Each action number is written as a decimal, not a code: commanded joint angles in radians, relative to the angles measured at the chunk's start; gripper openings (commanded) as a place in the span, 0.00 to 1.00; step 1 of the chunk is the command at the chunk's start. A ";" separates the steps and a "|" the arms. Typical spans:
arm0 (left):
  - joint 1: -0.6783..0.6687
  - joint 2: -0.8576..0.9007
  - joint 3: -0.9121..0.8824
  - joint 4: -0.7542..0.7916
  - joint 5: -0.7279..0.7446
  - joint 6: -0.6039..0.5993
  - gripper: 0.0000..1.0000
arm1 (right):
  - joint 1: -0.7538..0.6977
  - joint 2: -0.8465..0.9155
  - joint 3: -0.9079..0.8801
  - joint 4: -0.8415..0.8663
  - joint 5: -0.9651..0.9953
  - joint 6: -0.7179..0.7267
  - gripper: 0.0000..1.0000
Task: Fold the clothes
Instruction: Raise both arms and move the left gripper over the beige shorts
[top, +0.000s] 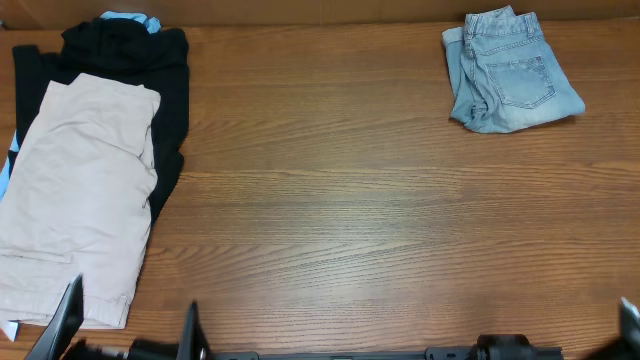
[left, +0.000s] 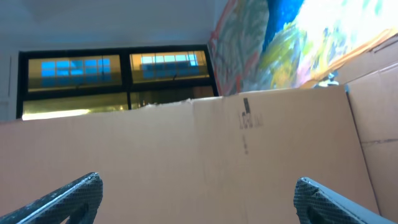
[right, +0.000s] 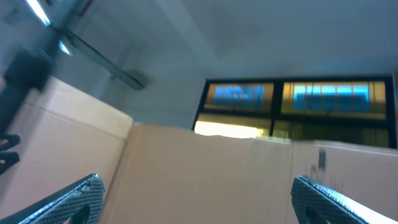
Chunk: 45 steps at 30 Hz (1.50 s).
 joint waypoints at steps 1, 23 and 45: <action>0.005 -0.009 0.069 -0.033 0.017 -0.010 1.00 | 0.005 -0.011 0.084 -0.022 -0.027 0.004 1.00; 0.005 0.507 0.668 -0.883 -0.472 0.030 1.00 | 0.002 0.446 0.542 -0.718 0.055 -0.008 1.00; 0.006 1.515 0.882 -1.382 -0.400 0.034 1.00 | 0.002 1.373 0.725 -1.277 0.189 -0.007 1.00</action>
